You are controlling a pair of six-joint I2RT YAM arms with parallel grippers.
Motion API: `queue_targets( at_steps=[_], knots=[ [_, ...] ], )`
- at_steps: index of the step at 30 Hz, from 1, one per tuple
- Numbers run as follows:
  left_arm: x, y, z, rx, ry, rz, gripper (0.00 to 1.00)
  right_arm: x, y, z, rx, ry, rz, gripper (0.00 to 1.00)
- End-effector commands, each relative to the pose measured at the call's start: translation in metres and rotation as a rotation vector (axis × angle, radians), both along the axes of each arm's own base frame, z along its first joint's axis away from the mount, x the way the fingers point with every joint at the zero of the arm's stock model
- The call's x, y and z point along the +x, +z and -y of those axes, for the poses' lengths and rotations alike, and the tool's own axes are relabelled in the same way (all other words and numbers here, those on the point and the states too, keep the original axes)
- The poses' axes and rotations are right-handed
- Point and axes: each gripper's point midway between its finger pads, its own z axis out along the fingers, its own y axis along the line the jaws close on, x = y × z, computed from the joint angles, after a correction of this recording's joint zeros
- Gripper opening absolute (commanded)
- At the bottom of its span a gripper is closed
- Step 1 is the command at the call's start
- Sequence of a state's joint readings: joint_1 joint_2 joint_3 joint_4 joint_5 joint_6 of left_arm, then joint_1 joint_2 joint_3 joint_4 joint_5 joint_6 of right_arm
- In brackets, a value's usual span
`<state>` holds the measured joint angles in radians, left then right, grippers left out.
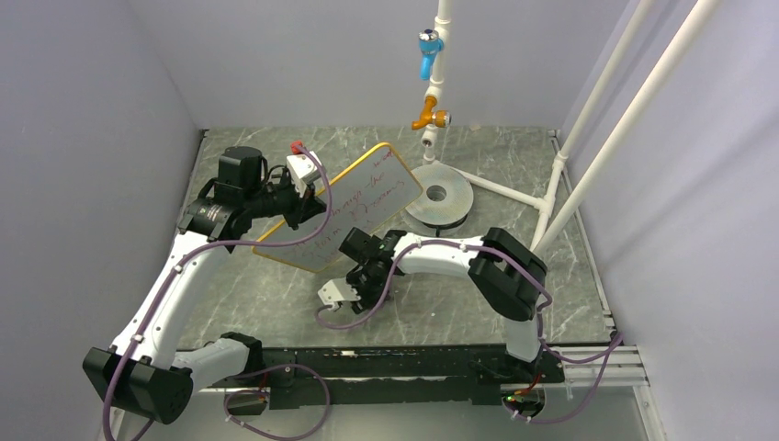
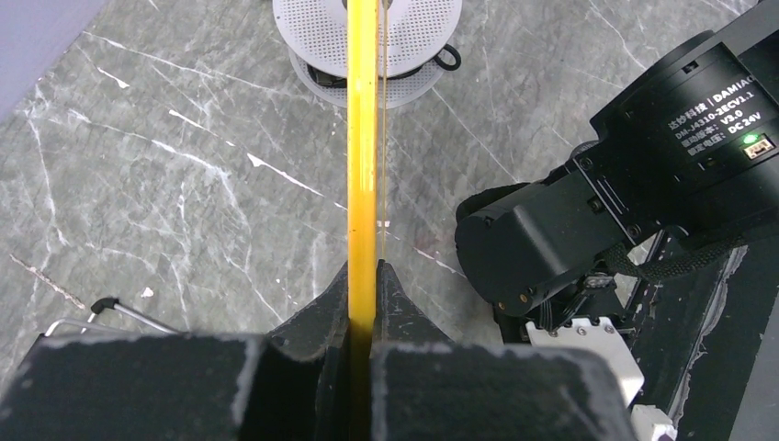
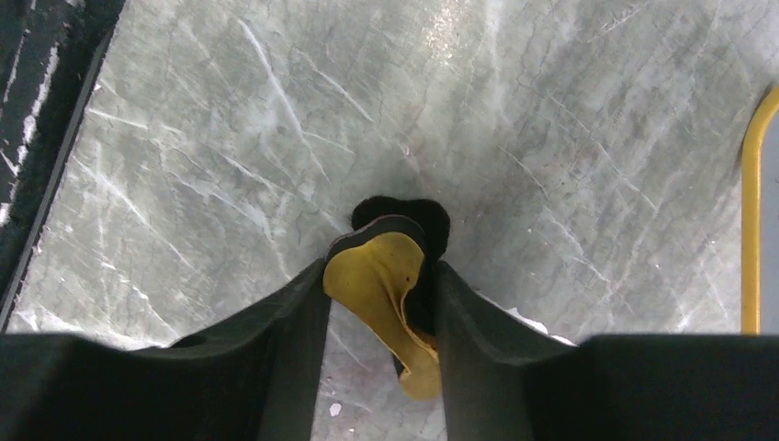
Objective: Erase the whiteboard
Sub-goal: Pick up the whiteboard eraser from the center of the board.
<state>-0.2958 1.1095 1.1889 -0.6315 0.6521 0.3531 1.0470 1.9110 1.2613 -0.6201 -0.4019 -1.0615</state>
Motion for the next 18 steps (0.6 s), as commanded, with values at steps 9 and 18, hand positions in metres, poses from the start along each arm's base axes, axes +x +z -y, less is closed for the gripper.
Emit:
queue_targets(
  at_steps=[9,18],
  knots=[
    [-0.011,-0.004,0.012,-0.071,-0.064,-0.061,0.0,0.001,0.035,0.011,0.077,-0.07,-0.06,0.03],
    [-0.025,0.008,0.039,-0.275,-0.119,-0.29,0.0,0.011,0.176,0.06,0.37,-0.308,-0.183,0.0]
  ],
)
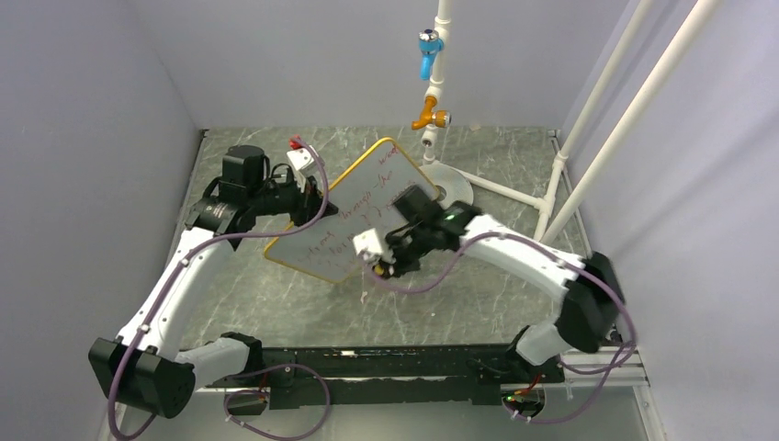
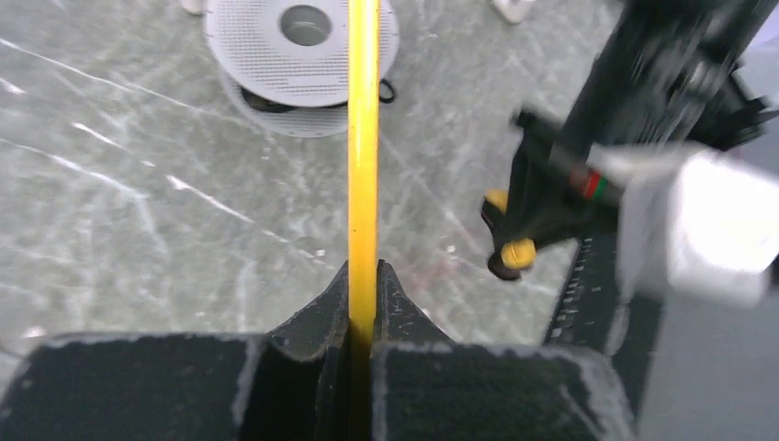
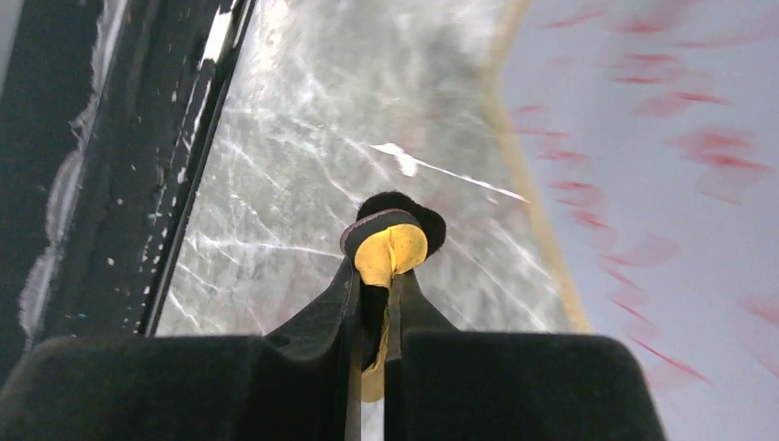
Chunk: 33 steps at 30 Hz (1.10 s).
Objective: Erase the whiteboard
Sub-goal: Pick up the whiteboard eraser from the center of the board, then erase the whiteboard.
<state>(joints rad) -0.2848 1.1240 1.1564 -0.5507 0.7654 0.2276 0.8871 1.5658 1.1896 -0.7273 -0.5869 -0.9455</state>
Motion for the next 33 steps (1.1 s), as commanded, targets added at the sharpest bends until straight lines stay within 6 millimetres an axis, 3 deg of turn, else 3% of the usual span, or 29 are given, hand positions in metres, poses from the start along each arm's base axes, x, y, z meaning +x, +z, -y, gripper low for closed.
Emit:
queue_targets(
  at_steps=[1,5,7,10,14,21,24,30,33],
  knots=[
    [-0.022,0.006,0.027,-0.185,-0.094,-0.265,0.0,0.019,0.092,0.026,0.2,-0.174,-0.054,0.0],
    [-0.025,-0.005,0.038,-0.23,-0.113,-0.478,0.0,0.075,0.152,0.058,0.32,-0.436,0.085,0.0],
    [-0.026,-0.017,0.039,-0.226,-0.093,-0.584,0.0,0.102,0.169,0.067,0.344,-0.571,0.18,0.0],
    [-0.025,-0.039,0.041,-0.205,-0.063,-0.695,0.0,0.129,0.181,0.067,0.363,-0.68,0.237,0.0],
    [-0.022,-0.055,0.041,-0.185,-0.044,-0.751,0.0,0.148,0.17,0.049,0.339,-0.741,0.291,0.0],
    [-0.021,-0.051,0.043,-0.187,-0.061,-0.725,0.0,0.166,0.122,0.007,0.226,-0.768,0.356,0.0],
    [-0.022,-0.054,0.042,-0.181,-0.064,-0.725,0.0,0.176,0.112,0.01,0.205,-0.818,0.374,0.0],
    [-0.023,-0.058,0.042,-0.173,-0.066,-0.723,0.0,0.207,0.108,0.04,0.197,-0.978,0.42,0.0],
    [-0.022,-0.061,0.042,-0.165,-0.058,-0.724,0.0,0.205,0.098,0.039,0.184,-0.959,0.389,0.0]
  ],
)
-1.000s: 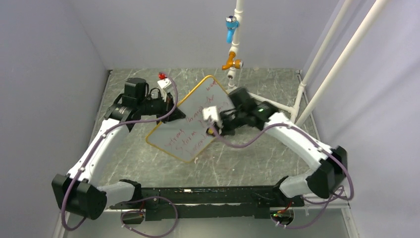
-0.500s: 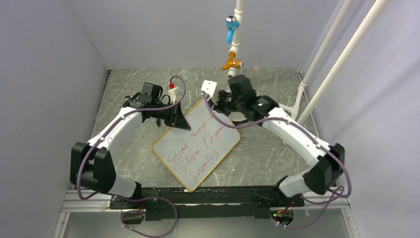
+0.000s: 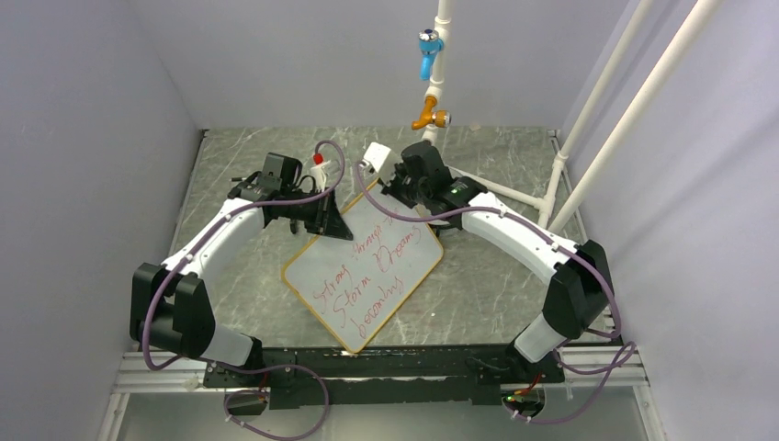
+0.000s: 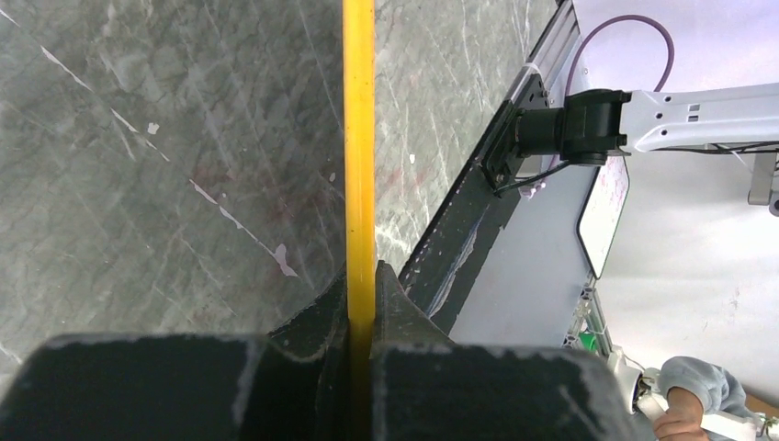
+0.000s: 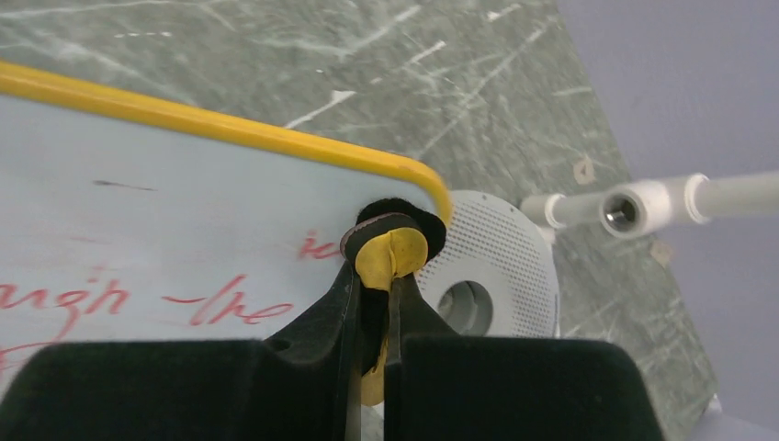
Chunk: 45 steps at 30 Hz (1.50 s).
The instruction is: Erase the whiteboard
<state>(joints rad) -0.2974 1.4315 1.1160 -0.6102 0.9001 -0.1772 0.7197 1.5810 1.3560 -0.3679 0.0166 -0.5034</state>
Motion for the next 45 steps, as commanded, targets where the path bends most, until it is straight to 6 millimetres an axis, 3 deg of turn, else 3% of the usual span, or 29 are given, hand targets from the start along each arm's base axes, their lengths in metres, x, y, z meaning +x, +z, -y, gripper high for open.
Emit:
queue_targets(
  at_steps=[1,8,10,12,16,18,23,26,28,30,32,36,38,42,45],
  knots=[
    [-0.011,0.031,0.012,-0.111,-0.081,0.04,0.0,0.009,0.0,0.005,0.033,-0.046,0.011,0.0],
    [0.006,0.031,0.007,-0.028,-0.027,0.052,0.0,-0.056,-0.037,-0.028,-0.016,0.253,-0.128,0.0],
    [0.007,0.029,0.007,-0.019,-0.023,0.042,0.0,-0.062,-0.041,-0.033,-0.011,0.273,-0.139,0.0],
    [0.006,0.026,0.007,-0.015,-0.025,0.026,0.0,-0.04,-0.037,-0.028,0.003,0.159,-0.096,0.0],
    [0.005,0.025,0.008,-0.017,-0.034,0.027,0.0,0.012,-0.022,0.006,0.09,-0.1,-0.02,0.0],
    [0.004,0.026,0.009,-0.022,-0.041,0.026,0.0,0.022,-0.019,0.016,0.107,-0.157,0.01,0.0],
    [0.001,0.021,0.012,-0.018,-0.06,0.015,0.0,0.015,-0.033,0.007,0.099,-0.096,-0.034,0.0],
    [-0.002,0.021,0.014,-0.024,-0.07,0.019,0.0,-0.014,-0.039,-0.018,0.106,0.061,-0.101,0.0],
    [-0.003,0.022,0.015,-0.036,-0.076,0.014,0.0,-0.034,-0.036,-0.034,0.108,0.152,-0.115,0.0],
    [-0.003,0.023,0.016,-0.045,-0.085,0.015,0.0,-0.042,-0.026,-0.045,0.127,0.176,-0.11,0.0],
    [-0.004,0.026,0.016,-0.057,-0.091,0.019,0.0,-0.027,-0.015,-0.042,0.144,0.089,-0.087,0.0],
    [-0.006,0.031,0.017,-0.068,-0.099,0.029,0.0,0.02,-0.006,-0.001,0.187,-0.131,-0.046,0.0],
    [-0.006,0.031,0.017,-0.071,-0.1,0.03,0.0,0.029,-0.011,0.013,0.183,-0.177,-0.035,0.0],
    [-0.007,0.031,0.017,-0.071,-0.102,0.029,0.0,0.014,-0.029,0.0,0.158,-0.083,-0.099,0.0],
    [-0.008,0.031,0.017,-0.072,-0.102,0.032,0.0,-0.014,-0.031,-0.023,0.148,0.058,-0.138,0.0]
  ],
)
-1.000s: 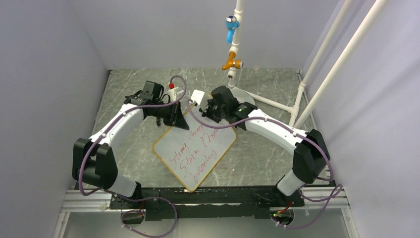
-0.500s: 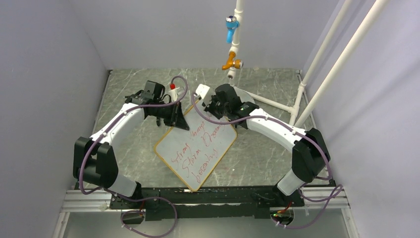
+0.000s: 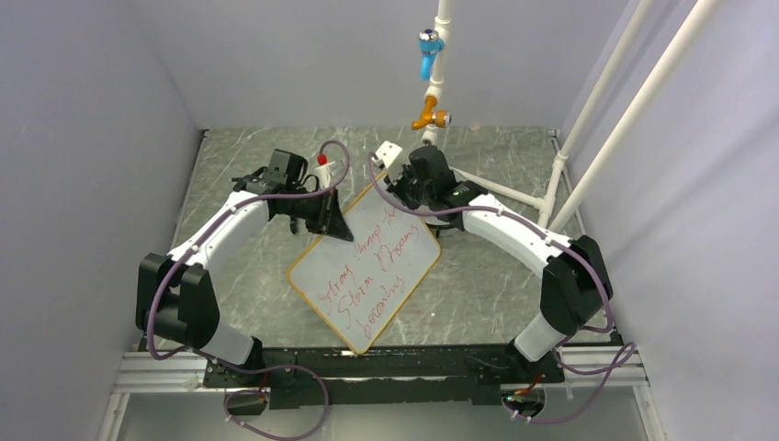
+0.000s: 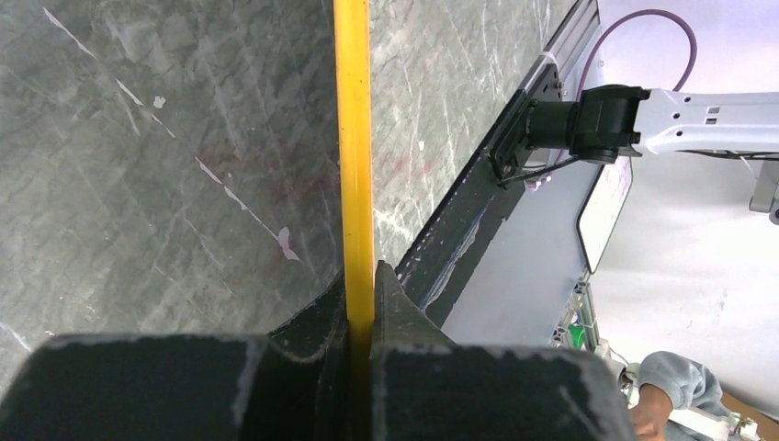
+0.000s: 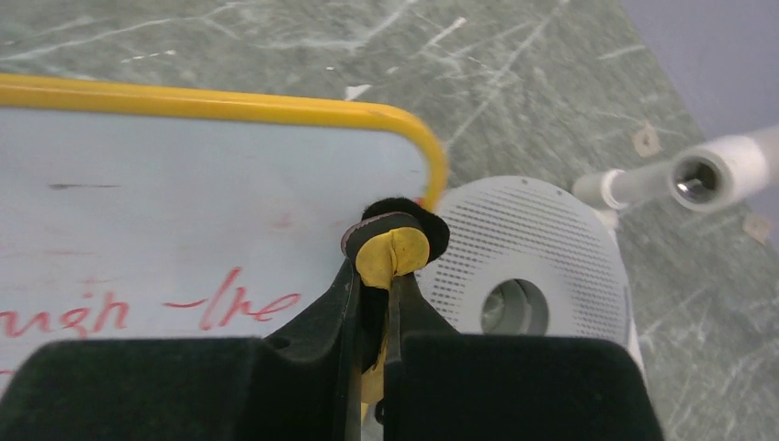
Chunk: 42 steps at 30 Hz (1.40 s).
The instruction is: Erase the whiteboard
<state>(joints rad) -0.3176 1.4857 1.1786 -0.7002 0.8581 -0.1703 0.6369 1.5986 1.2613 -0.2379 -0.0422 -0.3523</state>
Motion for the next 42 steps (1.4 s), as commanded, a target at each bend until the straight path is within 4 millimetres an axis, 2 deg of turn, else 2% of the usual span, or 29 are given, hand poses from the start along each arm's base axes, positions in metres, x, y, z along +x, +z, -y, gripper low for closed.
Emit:
queue_targets(
  at_steps=[1,3,4,8,11,14,18,19,21,23,27,30,36,38,41,42],
  knots=[
    [-0.008,0.038,0.015,-0.133,-0.101,0.09,0.0,-0.041,-0.003,-0.045,0.022,0.222,-0.04,0.0],
    [-0.007,0.036,0.015,-0.128,-0.101,0.09,0.0,-0.049,0.002,-0.052,0.04,0.253,-0.047,0.0],
    [-0.007,0.036,0.015,-0.128,-0.102,0.087,0.0,-0.044,0.005,-0.051,0.045,0.225,-0.042,0.0],
    [-0.009,0.035,0.014,-0.128,-0.105,0.088,0.0,0.001,0.012,-0.018,0.052,0.002,0.012,0.0],
    [-0.009,0.036,0.015,-0.131,-0.106,0.091,0.0,0.01,0.005,0.0,0.036,-0.056,0.012,0.0],
    [-0.009,0.035,0.015,-0.132,-0.107,0.086,0.0,-0.005,-0.002,-0.008,0.028,0.043,-0.029,0.0],
    [-0.009,0.034,0.015,-0.13,-0.109,0.084,0.0,-0.056,-0.019,-0.044,-0.009,0.317,-0.106,0.0],
    [-0.009,0.033,0.015,-0.129,-0.108,0.085,0.0,-0.063,-0.019,-0.049,-0.013,0.353,-0.109,0.0],
    [-0.009,0.033,0.015,-0.127,-0.108,0.084,0.0,-0.064,-0.013,-0.057,-0.014,0.356,-0.102,0.0],
    [-0.009,0.033,0.015,-0.129,-0.11,0.084,0.0,-0.042,-0.001,-0.053,-0.004,0.239,-0.064,0.0],
    [-0.01,0.033,0.015,-0.131,-0.112,0.085,0.0,0.005,0.017,-0.019,0.039,-0.003,-0.002,0.0],
    [-0.01,0.034,0.015,-0.133,-0.113,0.088,0.0,0.018,0.017,-0.002,0.039,-0.065,0.017,0.0],
    [-0.011,0.034,0.013,-0.127,-0.111,0.094,0.0,0.012,-0.005,0.001,-0.018,-0.03,-0.023,0.0],
    [-0.011,0.034,0.013,-0.127,-0.109,0.092,0.0,-0.005,-0.009,-0.006,-0.013,0.067,-0.064,0.0],
    [-0.01,0.032,0.013,-0.126,-0.111,0.09,0.0,-0.043,-0.014,-0.027,0.011,0.27,-0.123,0.0],
    [-0.01,0.033,0.013,-0.127,-0.11,0.09,0.0,-0.05,-0.012,-0.034,0.011,0.307,-0.124,0.0]
  ],
)
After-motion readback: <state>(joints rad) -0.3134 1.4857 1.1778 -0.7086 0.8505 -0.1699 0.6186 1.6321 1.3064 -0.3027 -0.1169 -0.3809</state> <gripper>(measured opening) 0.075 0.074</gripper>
